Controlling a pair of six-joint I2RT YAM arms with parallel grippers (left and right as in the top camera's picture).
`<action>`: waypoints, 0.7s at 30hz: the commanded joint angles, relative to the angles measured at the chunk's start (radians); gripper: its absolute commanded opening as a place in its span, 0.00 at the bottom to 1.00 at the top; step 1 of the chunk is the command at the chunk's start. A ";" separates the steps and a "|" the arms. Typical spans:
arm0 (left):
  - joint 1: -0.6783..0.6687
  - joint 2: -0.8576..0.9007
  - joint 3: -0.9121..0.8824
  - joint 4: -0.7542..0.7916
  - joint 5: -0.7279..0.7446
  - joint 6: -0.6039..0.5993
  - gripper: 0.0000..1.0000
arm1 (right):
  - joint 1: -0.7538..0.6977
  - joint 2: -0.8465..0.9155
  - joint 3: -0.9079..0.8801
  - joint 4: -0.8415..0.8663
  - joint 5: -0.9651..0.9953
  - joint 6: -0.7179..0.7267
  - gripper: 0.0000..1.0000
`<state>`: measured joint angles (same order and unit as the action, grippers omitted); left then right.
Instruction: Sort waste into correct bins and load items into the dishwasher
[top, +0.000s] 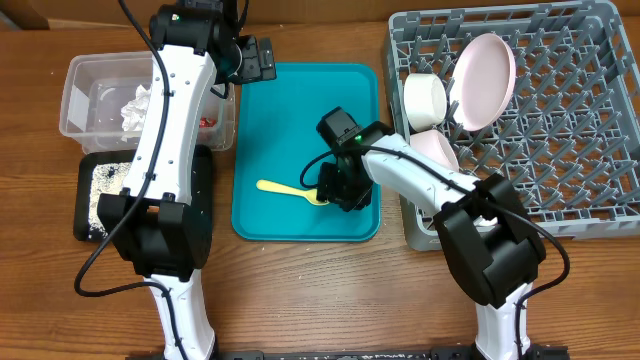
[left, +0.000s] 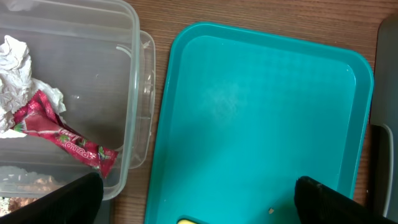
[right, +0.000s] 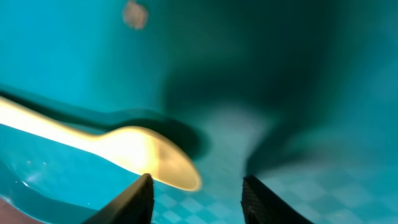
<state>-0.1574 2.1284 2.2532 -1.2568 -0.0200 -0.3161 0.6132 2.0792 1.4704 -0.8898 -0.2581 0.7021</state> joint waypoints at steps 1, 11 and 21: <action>-0.006 -0.002 0.006 0.002 -0.009 -0.006 1.00 | 0.022 -0.008 -0.032 0.037 0.003 0.063 0.44; -0.006 -0.002 0.006 0.002 -0.009 -0.006 1.00 | 0.020 -0.006 -0.076 0.111 0.027 0.111 0.32; -0.006 -0.002 0.006 0.002 -0.009 -0.006 1.00 | 0.019 -0.006 -0.076 0.116 0.041 0.114 0.04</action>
<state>-0.1574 2.1284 2.2532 -1.2560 -0.0200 -0.3161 0.6308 2.0686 1.4143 -0.7731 -0.2592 0.8154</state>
